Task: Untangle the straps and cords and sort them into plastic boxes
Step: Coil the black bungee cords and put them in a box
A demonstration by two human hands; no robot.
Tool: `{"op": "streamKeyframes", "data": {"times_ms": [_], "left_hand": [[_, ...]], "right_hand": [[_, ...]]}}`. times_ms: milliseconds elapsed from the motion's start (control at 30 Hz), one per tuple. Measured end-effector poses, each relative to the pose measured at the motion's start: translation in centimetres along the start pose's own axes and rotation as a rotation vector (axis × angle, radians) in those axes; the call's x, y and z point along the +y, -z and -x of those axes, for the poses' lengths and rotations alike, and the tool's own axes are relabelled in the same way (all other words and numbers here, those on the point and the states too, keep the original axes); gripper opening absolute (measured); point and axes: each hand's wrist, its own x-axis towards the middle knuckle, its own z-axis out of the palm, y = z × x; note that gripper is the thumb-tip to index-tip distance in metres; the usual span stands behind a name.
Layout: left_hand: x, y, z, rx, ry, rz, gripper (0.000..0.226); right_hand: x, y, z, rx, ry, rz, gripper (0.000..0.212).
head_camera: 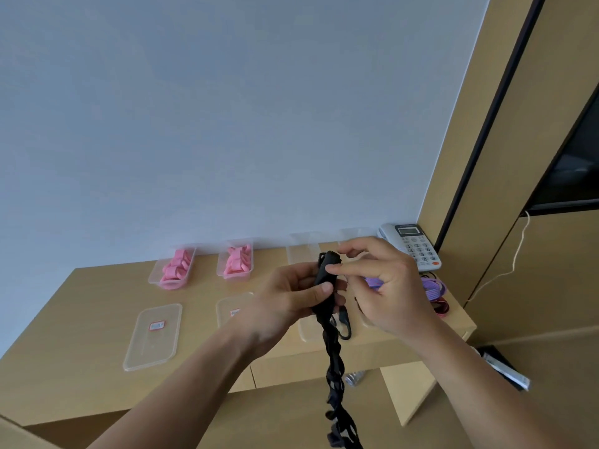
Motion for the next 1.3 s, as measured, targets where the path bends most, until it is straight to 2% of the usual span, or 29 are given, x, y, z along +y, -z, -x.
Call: {"op": "streamKeyframes", "data": {"times_ms": [100, 200, 267, 333, 433, 633, 800, 933, 1100, 1233, 1300], "left_hand": [[-0.2, 0.2, 0.0, 0.028, 0.004, -0.011, 0.036], [-0.1, 0.9, 0.0, 0.013, -0.004, -0.003, 0.042], [0.1, 1.5, 0.0, 0.019, -0.028, 0.015, 0.042], [0.1, 1.8, 0.0, 0.042, -0.042, 0.022, 0.042], [-0.4, 2.0, 0.1, 0.094, -0.035, 0.029, 0.04], [-0.7, 2.7, 0.7, 0.101, -0.005, -0.065, 0.044], [-1.6, 3.6, 0.7, 0.096, 0.021, -0.115, 0.02], [-2.4, 3.7, 0.3, 0.117, 0.055, -0.22, 0.014], [-3.2, 2.9, -0.2, 0.17, 0.109, -0.043, 0.019], [-3.2, 2.2, -0.9, 0.172, 0.172, -0.025, 0.027], [-3.1, 2.1, -1.2, 0.173, 0.195, 0.057, 0.03]], "right_hand": [[-0.9, -0.3, -0.2, -0.028, -0.16, -0.178, 0.02], [-1.3, -1.1, -0.5, -0.057, -0.354, -0.262, 0.032], [-1.0, -1.3, -1.1, -0.158, -0.496, -0.263, 0.036], [-0.8, -1.5, -1.6, -0.254, -0.571, -0.347, 0.026], [-1.0, -1.8, -2.2, -0.239, -0.635, -0.475, 0.021], [-1.6, -2.7, -2.4, -0.152, -0.595, -0.456, 0.022], [-1.5, -3.3, -2.6, -0.078, -0.605, -0.502, 0.031], [-1.1, -3.6, -3.1, -0.024, -0.564, -0.495, 0.036], [-0.5, -3.5, -3.3, 0.052, -0.498, -0.453, 0.039], [0.0, -4.1, -2.3, 0.098, -0.462, -0.364, 0.039], [0.0, -4.4, -1.5, 0.118, -0.426, -0.326, 0.038]]}}
